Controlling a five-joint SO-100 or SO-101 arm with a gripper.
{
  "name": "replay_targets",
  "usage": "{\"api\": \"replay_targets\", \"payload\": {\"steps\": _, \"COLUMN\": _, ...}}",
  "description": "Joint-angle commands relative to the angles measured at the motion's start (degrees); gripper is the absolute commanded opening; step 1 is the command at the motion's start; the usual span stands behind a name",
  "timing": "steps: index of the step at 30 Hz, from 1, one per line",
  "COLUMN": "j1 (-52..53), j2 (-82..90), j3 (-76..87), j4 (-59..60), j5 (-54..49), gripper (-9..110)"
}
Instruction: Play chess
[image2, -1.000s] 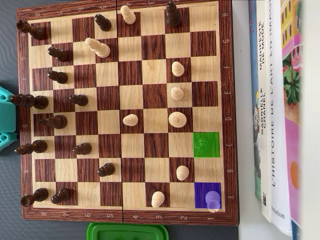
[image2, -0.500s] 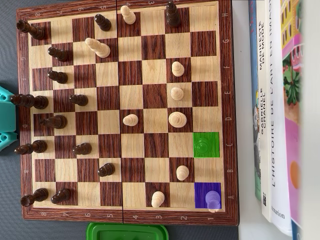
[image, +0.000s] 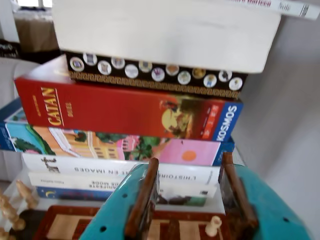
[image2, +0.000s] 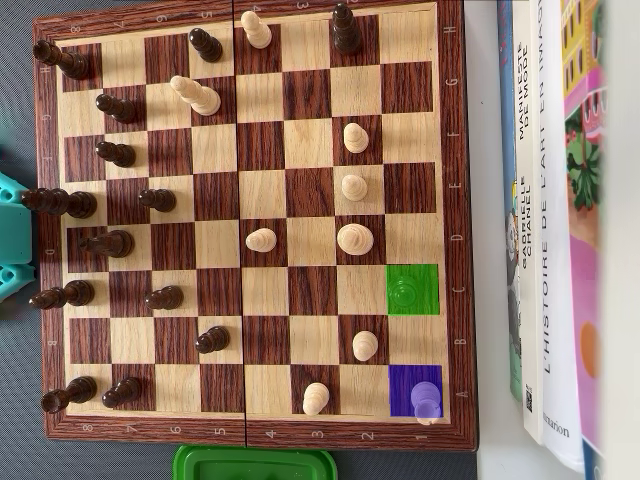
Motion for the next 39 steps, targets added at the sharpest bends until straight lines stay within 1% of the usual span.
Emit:
{"api": "replay_targets", "payload": {"steps": 1, "j1": 1.2, "j2": -2.2, "j3": -5.7, "j4": 8.0, "j5": 0.4, "gripper": 18}}
{"api": "replay_targets", "payload": {"steps": 5, "j1": 1.5, "j2": -6.0, "j3": -8.7, "j4": 16.0, "j5": 0.4, "gripper": 18}}
{"api": "replay_targets", "payload": {"steps": 8, "j1": 1.2, "j2": -9.7, "j3": -10.5, "j4": 19.0, "j5": 0.5, "gripper": 18}}
{"api": "replay_targets", "payload": {"steps": 16, "j1": 1.0, "j2": -20.9, "j3": -14.2, "j4": 20.0, "j5": 4.6, "gripper": 18}}
{"api": "replay_targets", "payload": {"steps": 26, "j1": 1.6, "j2": -34.8, "j3": -24.8, "j4": 27.0, "j5": 4.7, "gripper": 18}}
{"api": "replay_targets", "payload": {"steps": 39, "j1": 3.3, "j2": -52.8, "j3": -39.3, "j4": 28.7, "j5": 4.7, "gripper": 18}}
